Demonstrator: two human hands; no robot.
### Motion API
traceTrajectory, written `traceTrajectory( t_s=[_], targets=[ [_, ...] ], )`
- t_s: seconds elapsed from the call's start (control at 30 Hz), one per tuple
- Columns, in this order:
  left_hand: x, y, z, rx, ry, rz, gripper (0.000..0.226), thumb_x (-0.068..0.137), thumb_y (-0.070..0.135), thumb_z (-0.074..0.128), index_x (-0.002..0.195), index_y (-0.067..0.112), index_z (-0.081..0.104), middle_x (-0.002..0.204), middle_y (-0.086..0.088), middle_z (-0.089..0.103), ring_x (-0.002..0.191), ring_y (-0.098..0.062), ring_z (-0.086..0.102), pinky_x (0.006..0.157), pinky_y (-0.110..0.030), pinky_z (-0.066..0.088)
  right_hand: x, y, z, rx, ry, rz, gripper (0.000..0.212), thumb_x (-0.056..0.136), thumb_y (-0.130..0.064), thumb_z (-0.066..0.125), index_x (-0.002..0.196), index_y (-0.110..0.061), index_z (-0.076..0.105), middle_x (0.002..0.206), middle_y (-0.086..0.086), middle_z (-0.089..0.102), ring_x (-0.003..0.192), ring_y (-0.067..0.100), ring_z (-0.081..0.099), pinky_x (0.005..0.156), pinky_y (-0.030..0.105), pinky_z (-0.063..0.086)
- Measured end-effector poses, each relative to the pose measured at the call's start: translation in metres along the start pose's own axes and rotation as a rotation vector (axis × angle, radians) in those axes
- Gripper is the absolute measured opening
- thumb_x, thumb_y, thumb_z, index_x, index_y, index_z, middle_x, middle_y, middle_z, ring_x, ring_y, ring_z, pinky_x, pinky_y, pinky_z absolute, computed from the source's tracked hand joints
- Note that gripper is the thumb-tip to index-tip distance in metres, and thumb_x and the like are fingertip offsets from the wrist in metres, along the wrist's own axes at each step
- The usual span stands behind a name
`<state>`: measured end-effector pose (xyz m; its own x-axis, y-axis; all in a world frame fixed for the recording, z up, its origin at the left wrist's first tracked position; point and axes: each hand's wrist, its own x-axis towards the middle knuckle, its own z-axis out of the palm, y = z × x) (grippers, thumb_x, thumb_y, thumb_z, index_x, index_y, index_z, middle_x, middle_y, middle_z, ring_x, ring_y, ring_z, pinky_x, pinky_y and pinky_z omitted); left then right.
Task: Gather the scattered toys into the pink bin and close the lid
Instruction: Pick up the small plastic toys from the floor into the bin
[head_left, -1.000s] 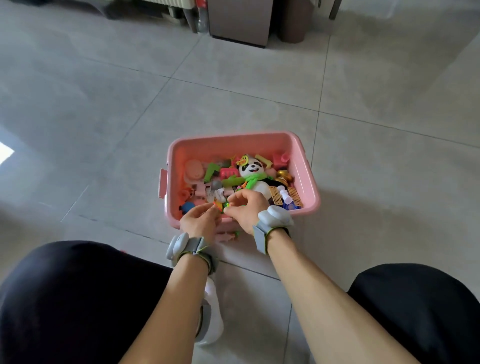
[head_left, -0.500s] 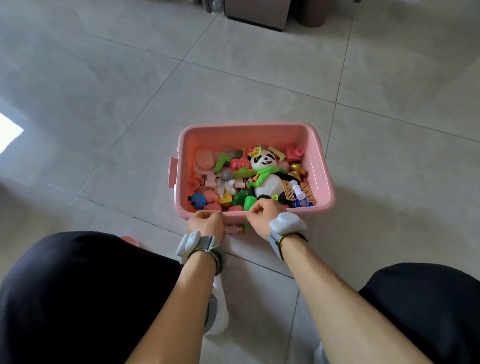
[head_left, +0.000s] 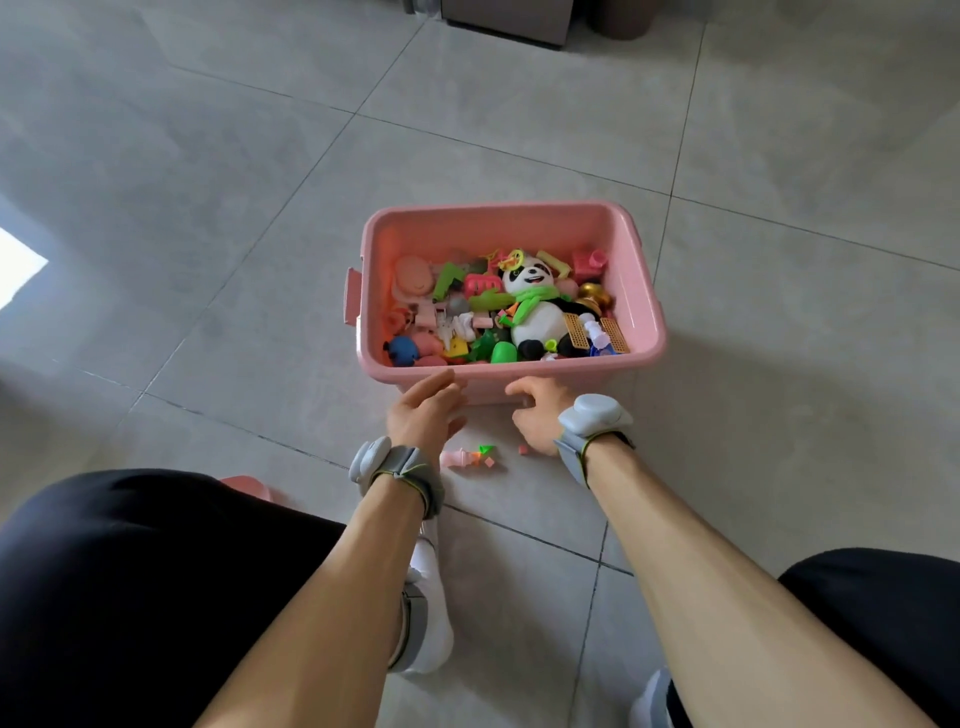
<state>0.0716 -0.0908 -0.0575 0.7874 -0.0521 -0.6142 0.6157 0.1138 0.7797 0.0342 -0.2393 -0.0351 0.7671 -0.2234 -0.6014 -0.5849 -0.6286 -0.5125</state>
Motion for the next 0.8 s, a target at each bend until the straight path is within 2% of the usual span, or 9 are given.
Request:
traceTrajectory(
  t_s=[0.1, 0.17, 0.3, 0.43, 0.53, 0.67, 0.77, 0.8],
  targets=[
    [-0.004, -0.006, -0.005, 0.095, -0.016, 0.001, 0.020, 0.091, 0.007, 0.063, 0.108, 0.014, 0.071, 0.106, -0.010, 0.072, 0.097, -0.022, 0.069, 0.081, -0.033, 0.057, -0.009, 0.004, 0.006, 0.020, -0.019, -0.004, 0.036, 0.088, -0.016, 0.055, 0.122, -0.022, 0.060, 0.112, 0.001, 0.065, 0.097, 0.023, 0.065, 0.089, 0.032, 0.052],
    [-0.006, -0.009, -0.008, 0.145, -0.010, -0.018, 0.019, 0.090, 0.008, 0.063, 0.106, 0.014, 0.071, 0.103, -0.009, 0.072, 0.093, -0.021, 0.069, 0.079, -0.033, 0.057, -0.016, 0.005, 0.010, 0.038, -0.007, -0.006, 0.028, 0.088, -0.017, 0.059, 0.115, -0.020, 0.065, 0.098, 0.000, 0.066, 0.092, 0.020, 0.063, 0.082, 0.025, 0.049],
    [-0.013, -0.014, -0.004, 0.229, -0.027, -0.027, 0.015, 0.087, 0.009, 0.065, 0.096, 0.019, 0.071, 0.096, -0.007, 0.071, 0.085, -0.019, 0.068, 0.079, -0.034, 0.058, -0.025, 0.012, 0.018, 0.046, 0.048, -0.013, 0.024, 0.085, -0.017, 0.061, 0.107, -0.021, 0.067, 0.097, -0.002, 0.065, 0.089, 0.017, 0.061, 0.077, 0.023, 0.047],
    [-0.020, -0.027, 0.001, 0.328, -0.039, -0.027, 0.013, 0.085, 0.007, 0.065, 0.091, 0.017, 0.071, 0.085, -0.009, 0.069, 0.074, -0.020, 0.064, 0.064, -0.029, 0.053, -0.038, 0.037, 0.019, 0.018, 0.117, 0.028, 0.010, 0.083, -0.023, 0.061, 0.089, -0.031, 0.063, 0.088, -0.006, 0.066, 0.084, 0.020, 0.064, 0.073, 0.025, 0.050],
    [-0.026, -0.041, -0.003, 0.459, -0.040, -0.061, 0.018, 0.084, 0.008, 0.067, 0.101, 0.013, 0.071, 0.077, -0.008, 0.065, 0.070, -0.021, 0.059, 0.060, -0.027, 0.049, -0.050, 0.053, 0.020, 0.039, 0.104, 0.074, 0.011, 0.086, -0.021, 0.057, 0.092, -0.025, 0.065, 0.092, 0.000, 0.069, 0.082, 0.022, 0.063, 0.074, 0.026, 0.050],
    [-0.020, -0.057, -0.022, 0.683, -0.040, -0.044, 0.023, 0.076, 0.017, 0.071, 0.099, 0.013, 0.071, 0.073, -0.005, 0.067, 0.065, -0.020, 0.061, 0.062, -0.027, 0.049, -0.040, 0.062, 0.027, 0.041, 0.066, 0.089, 0.020, 0.083, -0.015, 0.054, 0.096, -0.026, 0.063, 0.098, 0.002, 0.072, 0.084, 0.022, 0.065, 0.075, 0.027, 0.053],
    [-0.003, -0.068, -0.037, 0.928, -0.103, -0.085, 0.015, 0.080, 0.019, 0.066, 0.092, 0.029, 0.065, 0.073, 0.003, 0.066, 0.061, -0.014, 0.060, 0.057, -0.017, 0.049, -0.025, 0.071, 0.033, 0.035, 0.028, 0.104, 0.029, 0.083, -0.010, 0.051, 0.107, -0.020, 0.065, 0.111, -0.002, 0.069, 0.084, 0.020, 0.059, 0.060, 0.019, 0.044],
    [0.005, -0.072, -0.041, 1.009, -0.116, -0.101, 0.016, 0.080, 0.024, 0.065, 0.089, 0.037, 0.061, 0.077, 0.007, 0.068, 0.066, -0.014, 0.062, 0.062, -0.020, 0.053, -0.020, 0.073, 0.037, 0.026, 0.004, 0.111, 0.030, 0.084, -0.009, 0.051, 0.109, -0.018, 0.065, 0.116, -0.004, 0.066, 0.085, 0.019, 0.055, 0.055, 0.016, 0.038]
  ],
)
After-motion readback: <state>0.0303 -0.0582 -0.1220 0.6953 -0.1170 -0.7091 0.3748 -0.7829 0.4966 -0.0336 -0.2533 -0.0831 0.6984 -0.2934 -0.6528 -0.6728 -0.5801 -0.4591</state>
